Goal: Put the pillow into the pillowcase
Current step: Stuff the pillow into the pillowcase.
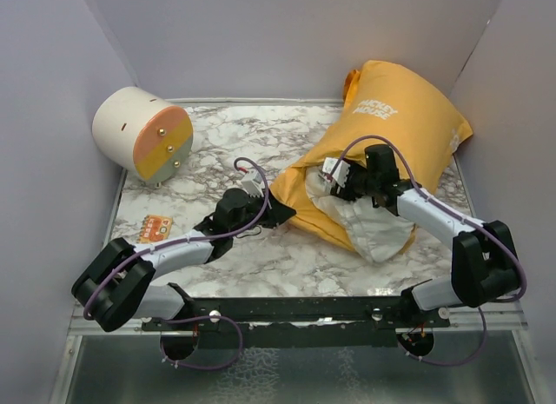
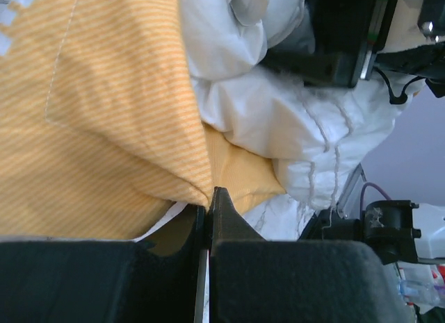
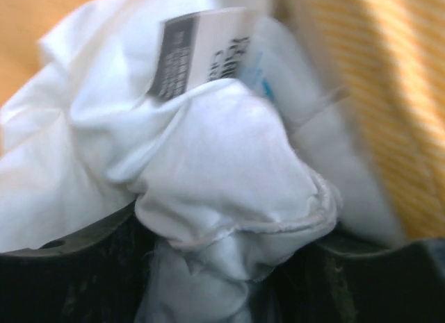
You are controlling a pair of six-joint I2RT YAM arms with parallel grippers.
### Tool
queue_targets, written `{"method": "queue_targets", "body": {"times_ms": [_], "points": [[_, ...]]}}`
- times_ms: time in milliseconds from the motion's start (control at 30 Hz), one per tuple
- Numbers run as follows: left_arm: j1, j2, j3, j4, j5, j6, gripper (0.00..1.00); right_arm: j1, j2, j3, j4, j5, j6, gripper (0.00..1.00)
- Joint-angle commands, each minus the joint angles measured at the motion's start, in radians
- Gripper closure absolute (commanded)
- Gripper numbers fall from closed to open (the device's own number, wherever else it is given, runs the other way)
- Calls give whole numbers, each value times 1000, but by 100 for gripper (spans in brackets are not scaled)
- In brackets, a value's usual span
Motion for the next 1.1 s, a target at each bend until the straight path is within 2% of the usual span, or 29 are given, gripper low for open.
{"method": "queue_targets", "body": {"times_ms": [0, 100, 167, 333, 433, 500, 600, 700, 867, 1067], "points": [[9, -12, 20, 183, 184, -5, 100, -50, -13, 38, -489, -242, -73, 33], [1, -4, 30, 211, 222, -9, 100, -50, -100, 166, -650, -404, -109, 20], [-3, -6, 32, 218, 229, -9, 100, -50, -143, 260, -747, -498, -134, 18], [-13, -12, 34, 225, 236, -11, 100, -50, -165, 485, -997, -699, -242, 19], [-19, -16, 45, 223, 236, -10, 100, -21, -165, 548, -1030, -793, -229, 23], [-22, -17, 52, 221, 237, -7, 100, 31, -159, 543, -974, -793, -148, 31], [-28, -21, 59, 221, 236, -5, 100, 183, -146, 463, -773, -613, 45, 52], [-33, -33, 53, 216, 230, -2, 100, 233, -131, 363, -578, -434, 192, 65], [-36, -70, 28, 214, 222, -2, 100, 236, -79, 229, -352, -208, 295, 75], [-36, -143, 13, 182, 208, 5, 100, 231, 57, 110, -156, 236, 278, 89]]}}
